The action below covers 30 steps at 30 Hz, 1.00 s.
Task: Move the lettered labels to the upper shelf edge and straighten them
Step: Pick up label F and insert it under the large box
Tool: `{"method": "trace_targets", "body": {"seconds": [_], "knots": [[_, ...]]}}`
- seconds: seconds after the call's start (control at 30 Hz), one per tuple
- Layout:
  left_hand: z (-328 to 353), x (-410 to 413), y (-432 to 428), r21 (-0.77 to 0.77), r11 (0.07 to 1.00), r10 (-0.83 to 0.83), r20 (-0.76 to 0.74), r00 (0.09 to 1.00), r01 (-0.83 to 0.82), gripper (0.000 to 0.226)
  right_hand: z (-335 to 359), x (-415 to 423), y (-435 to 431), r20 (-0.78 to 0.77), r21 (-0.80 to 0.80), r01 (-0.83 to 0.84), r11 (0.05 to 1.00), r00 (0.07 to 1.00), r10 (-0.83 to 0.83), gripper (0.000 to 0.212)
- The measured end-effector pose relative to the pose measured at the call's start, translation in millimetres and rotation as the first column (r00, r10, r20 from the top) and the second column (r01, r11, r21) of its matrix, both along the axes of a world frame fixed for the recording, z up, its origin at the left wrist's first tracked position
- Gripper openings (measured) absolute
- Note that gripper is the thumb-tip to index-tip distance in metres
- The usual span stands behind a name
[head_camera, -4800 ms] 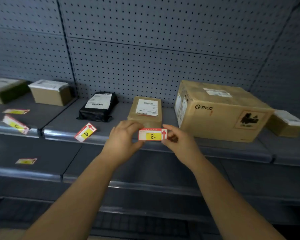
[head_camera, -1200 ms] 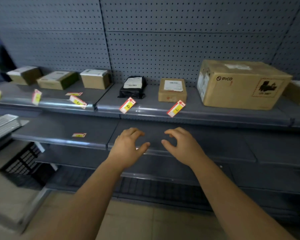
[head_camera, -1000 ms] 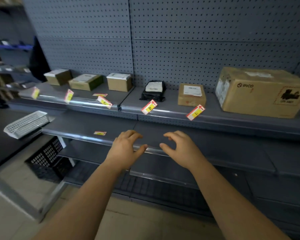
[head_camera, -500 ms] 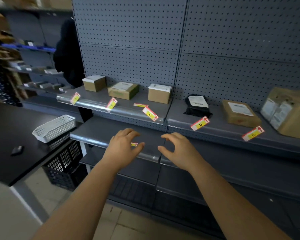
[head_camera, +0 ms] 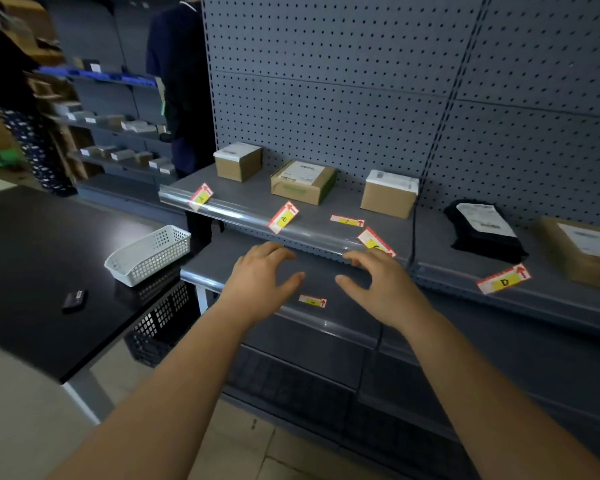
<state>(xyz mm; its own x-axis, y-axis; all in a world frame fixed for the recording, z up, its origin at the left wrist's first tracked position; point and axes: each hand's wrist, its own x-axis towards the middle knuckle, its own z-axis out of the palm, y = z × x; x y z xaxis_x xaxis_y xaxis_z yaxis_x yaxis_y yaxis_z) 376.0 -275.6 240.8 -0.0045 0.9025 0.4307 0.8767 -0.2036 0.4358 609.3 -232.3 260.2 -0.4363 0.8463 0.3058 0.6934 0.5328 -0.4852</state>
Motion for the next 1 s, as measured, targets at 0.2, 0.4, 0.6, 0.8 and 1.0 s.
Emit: {"method": "trace_targets", "body": {"seconds": [0.2, 0.4, 0.6, 0.8, 1.0], "knots": [[11.7, -17.1, 68.0, 0.054, 0.998, -0.04, -0.033, 0.999, 0.042, 0.041, 6.6, -10.1, 59.6, -0.05, 0.055, 0.037, 0.998, 0.998, -0.035, 0.042], [33.7, -9.4, 163.1, 0.082, 0.99, -0.111, -0.079, 0.991, 0.117, 0.051, 19.3, -5.8, 133.2, -0.072, 0.045, 0.115, 0.992, 0.991, -0.112, 0.042], [39.8, 6.3, 228.3, 0.074, 0.982, -0.17, -0.071, 0.983, 0.175, 0.039, 23.2, -2.2, 191.6, -0.043, 0.041, 0.165, 0.985, 0.986, -0.163, 0.044], [35.9, 7.2, 272.6, 0.042, 0.979, -0.194, -0.073, 0.978, 0.197, 0.035, 11.9, -1.0, 237.3, 0.014, -0.057, 0.185, 0.981, 0.983, -0.185, 0.051], [29.5, 6.4, 293.9, -0.007, 0.976, -0.217, -0.048, 0.975, 0.216, 0.035, 7.9, -5.5, 263.4, 0.182, -0.19, 0.222, 0.956, 0.965, -0.188, 0.054]]}}
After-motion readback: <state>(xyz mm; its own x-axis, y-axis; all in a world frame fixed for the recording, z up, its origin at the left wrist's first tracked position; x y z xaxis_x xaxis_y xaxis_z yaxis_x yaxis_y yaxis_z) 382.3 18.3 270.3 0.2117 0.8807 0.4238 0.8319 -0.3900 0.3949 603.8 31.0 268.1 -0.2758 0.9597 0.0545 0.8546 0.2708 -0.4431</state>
